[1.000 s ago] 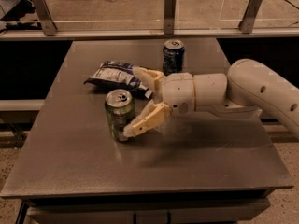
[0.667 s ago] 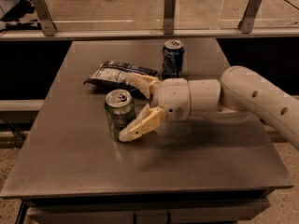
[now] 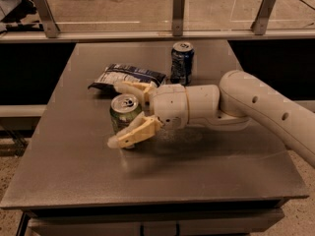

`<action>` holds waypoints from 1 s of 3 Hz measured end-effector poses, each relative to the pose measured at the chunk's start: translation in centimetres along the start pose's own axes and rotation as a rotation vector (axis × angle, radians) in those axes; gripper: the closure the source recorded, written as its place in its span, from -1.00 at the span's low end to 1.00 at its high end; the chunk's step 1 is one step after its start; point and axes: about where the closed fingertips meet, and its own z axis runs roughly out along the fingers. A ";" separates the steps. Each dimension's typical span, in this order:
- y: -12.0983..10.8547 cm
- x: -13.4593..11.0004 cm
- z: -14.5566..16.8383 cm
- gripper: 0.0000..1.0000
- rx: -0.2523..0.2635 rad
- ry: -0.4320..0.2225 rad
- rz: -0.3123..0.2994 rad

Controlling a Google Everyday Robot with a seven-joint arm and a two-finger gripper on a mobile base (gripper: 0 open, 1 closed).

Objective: Knock green can over

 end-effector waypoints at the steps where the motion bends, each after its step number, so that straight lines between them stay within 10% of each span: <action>1: 0.3 0.1 -0.2 -0.16 0.009 -0.004 -0.047; 3: 0.4 -0.8 -4.7 0.77 0.111 0.046 -0.034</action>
Offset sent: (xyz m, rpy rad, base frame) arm -0.0064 -0.0406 -0.0027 0.0487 -0.0425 -0.0932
